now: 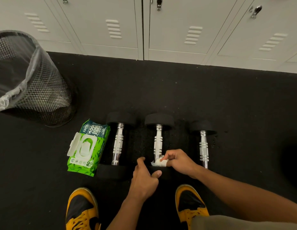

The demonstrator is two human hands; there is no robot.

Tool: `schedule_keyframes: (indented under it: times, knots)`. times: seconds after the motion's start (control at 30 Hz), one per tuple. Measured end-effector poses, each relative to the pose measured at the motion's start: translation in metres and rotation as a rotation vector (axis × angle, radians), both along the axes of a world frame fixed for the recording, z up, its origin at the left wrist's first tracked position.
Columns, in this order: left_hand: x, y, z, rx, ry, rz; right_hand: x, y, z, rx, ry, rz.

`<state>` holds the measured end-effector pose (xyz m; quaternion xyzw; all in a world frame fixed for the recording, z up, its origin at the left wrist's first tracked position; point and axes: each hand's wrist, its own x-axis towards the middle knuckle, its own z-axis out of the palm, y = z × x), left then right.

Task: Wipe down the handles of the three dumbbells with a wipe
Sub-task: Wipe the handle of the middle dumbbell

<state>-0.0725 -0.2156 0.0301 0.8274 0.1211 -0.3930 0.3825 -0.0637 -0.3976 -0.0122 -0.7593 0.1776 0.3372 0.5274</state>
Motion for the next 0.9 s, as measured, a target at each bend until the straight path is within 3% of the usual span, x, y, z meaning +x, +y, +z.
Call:
schedule_keyframes:
  times: [0.33, 0.53, 0.9]
  knots:
    - [0.013, 0.004, 0.000, 0.013, 0.020, -0.042, 0.045, -0.006, 0.011, -0.227, -0.192, -0.191]
    - [0.010, 0.006, 0.000, 0.018, 0.006, -0.015, 0.062, -0.002, 0.011, -0.320, -0.262, -0.184]
    - [0.014, 0.013, 0.004, 0.016, 0.025, -0.035, 0.055, 0.009, 0.008, -0.211, -0.197, -0.206]
